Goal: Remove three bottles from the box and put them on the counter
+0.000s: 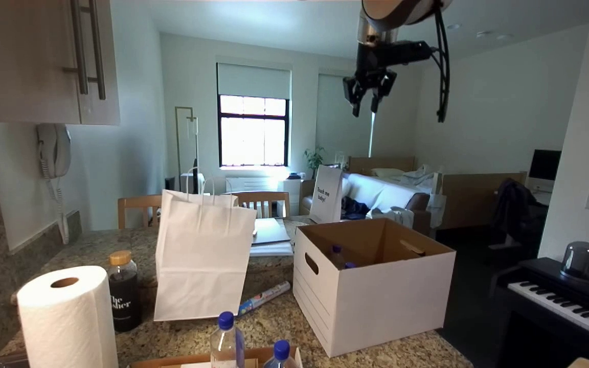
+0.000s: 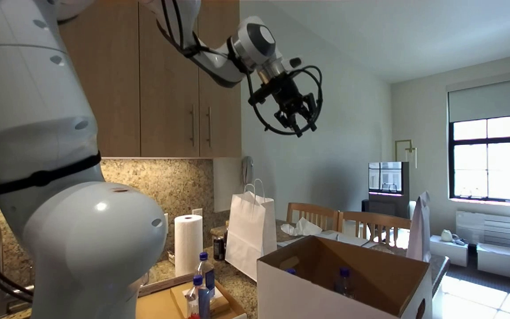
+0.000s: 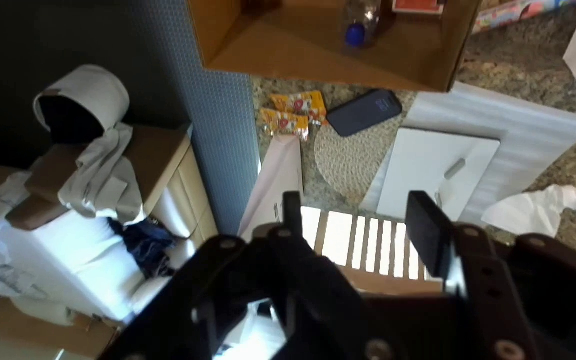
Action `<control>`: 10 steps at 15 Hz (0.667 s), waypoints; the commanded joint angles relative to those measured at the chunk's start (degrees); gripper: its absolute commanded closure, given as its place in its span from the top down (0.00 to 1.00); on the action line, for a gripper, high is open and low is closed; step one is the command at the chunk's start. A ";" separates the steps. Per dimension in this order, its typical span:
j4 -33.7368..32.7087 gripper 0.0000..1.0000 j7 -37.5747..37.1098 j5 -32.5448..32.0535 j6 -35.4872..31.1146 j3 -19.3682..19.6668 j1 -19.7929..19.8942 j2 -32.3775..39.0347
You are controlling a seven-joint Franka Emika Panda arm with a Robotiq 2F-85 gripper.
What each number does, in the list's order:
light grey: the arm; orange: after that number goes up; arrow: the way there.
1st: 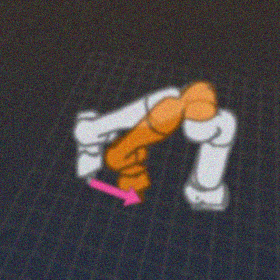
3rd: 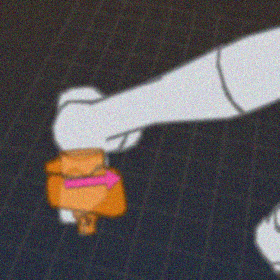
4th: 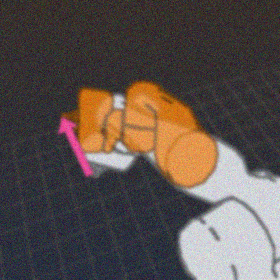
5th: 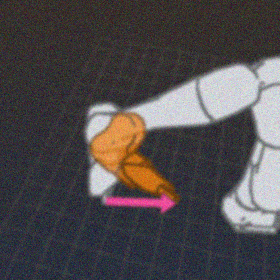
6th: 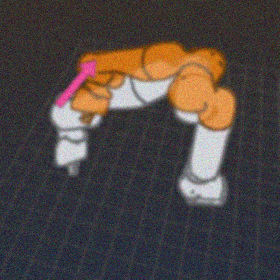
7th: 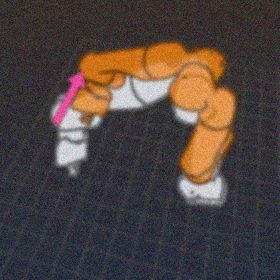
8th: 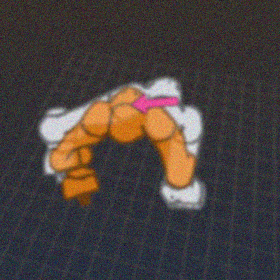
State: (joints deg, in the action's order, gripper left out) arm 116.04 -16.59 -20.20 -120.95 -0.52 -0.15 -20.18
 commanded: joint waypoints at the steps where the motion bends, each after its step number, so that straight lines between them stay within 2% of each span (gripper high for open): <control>1: 2.57 0.88 12.39 7.99 -0.89 5.35 1.38 3.50; 3: 2.56 0.99 16.59 9.92 -1.06 6.97 2.05 7.71; 5: 2.69 1.00 17.61 11.22 -3.82 7.13 2.23 12.01; 7: 3.84 1.00 15.12 12.57 -8.62 6.14 1.88 16.62; 8: 4.19 1.00 15.11 13.73 -8.04 5.51 1.49 19.17; 10: 6.31 1.00 13.67 13.45 -12.36 4.35 1.30 23.18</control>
State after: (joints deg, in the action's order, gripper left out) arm 120.04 -1.57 -7.91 -128.08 5.41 1.13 -1.79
